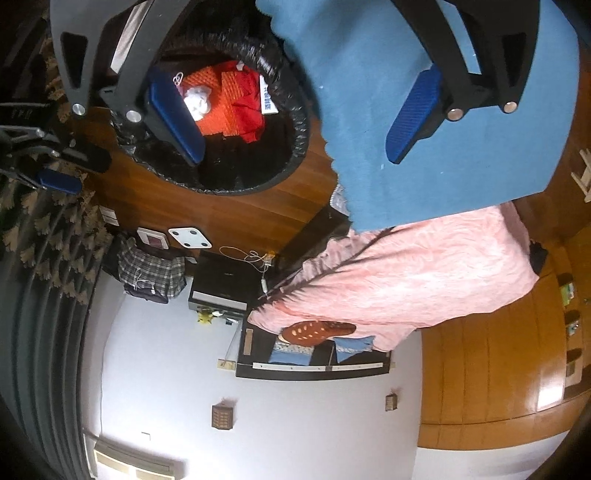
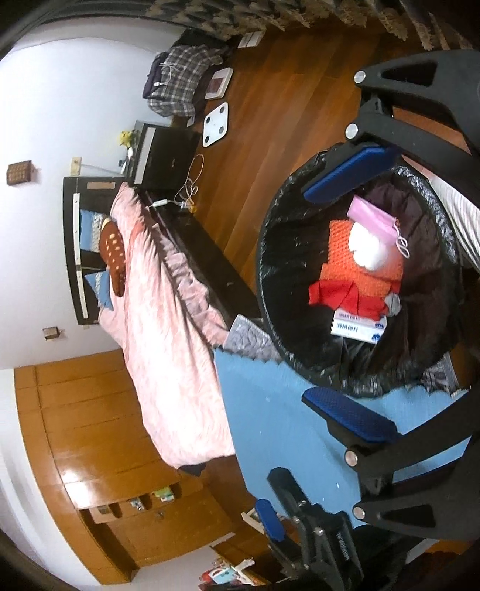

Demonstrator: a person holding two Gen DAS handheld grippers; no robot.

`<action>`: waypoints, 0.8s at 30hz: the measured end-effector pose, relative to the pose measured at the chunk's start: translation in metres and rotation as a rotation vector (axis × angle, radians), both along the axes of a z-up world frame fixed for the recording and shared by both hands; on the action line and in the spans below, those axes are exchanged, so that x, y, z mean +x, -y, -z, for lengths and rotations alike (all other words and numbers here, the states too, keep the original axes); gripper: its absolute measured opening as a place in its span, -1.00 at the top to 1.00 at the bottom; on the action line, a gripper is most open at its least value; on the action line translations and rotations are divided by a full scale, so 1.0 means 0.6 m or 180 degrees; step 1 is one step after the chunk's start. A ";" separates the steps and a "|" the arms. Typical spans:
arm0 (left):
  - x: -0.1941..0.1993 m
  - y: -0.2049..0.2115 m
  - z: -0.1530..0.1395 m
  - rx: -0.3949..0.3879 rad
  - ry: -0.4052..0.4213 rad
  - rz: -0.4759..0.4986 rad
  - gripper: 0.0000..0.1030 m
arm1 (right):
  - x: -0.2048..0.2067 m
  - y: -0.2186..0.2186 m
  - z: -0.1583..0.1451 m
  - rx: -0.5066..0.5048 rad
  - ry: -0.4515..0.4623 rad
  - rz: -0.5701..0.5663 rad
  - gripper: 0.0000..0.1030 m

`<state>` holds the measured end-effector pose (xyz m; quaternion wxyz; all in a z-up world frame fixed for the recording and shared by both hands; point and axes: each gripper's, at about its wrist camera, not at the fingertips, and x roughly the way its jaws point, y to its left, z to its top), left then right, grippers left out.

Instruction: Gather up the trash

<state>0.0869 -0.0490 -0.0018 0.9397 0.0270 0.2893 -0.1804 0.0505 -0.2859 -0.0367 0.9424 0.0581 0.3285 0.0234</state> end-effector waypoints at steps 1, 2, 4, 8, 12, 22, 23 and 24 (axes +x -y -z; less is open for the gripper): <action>-0.007 -0.003 -0.004 0.0022 0.0013 -0.0016 -0.88 | -0.003 -0.004 -0.005 0.0001 0.0009 -0.0009 -0.89; -0.013 -0.006 -0.007 0.0039 0.0028 -0.0027 -0.88 | -0.005 -0.007 -0.009 0.0002 0.0018 -0.0021 -0.89; -0.025 -0.008 -0.015 0.0055 0.0070 -0.0042 -0.88 | -0.012 -0.015 -0.020 0.0001 0.0049 -0.0050 -0.89; -0.044 -0.013 -0.029 0.0028 0.0133 -0.0069 -0.88 | -0.021 -0.031 -0.033 -0.0009 0.0090 -0.0099 -0.89; -0.052 -0.014 -0.037 0.0027 0.0178 -0.0090 -0.88 | -0.029 -0.042 -0.039 -0.0054 0.0115 -0.0133 -0.89; -0.068 -0.011 -0.044 0.0048 0.0245 -0.0095 -0.88 | -0.035 -0.046 -0.043 -0.0064 0.0136 -0.0147 -0.89; -0.069 -0.011 -0.044 0.0049 0.0248 -0.0095 -0.88 | -0.036 -0.047 -0.043 -0.0063 0.0137 -0.0144 -0.89; -0.069 -0.011 -0.044 0.0054 0.0248 -0.0095 -0.88 | -0.035 -0.047 -0.043 -0.0066 0.0138 -0.0143 -0.89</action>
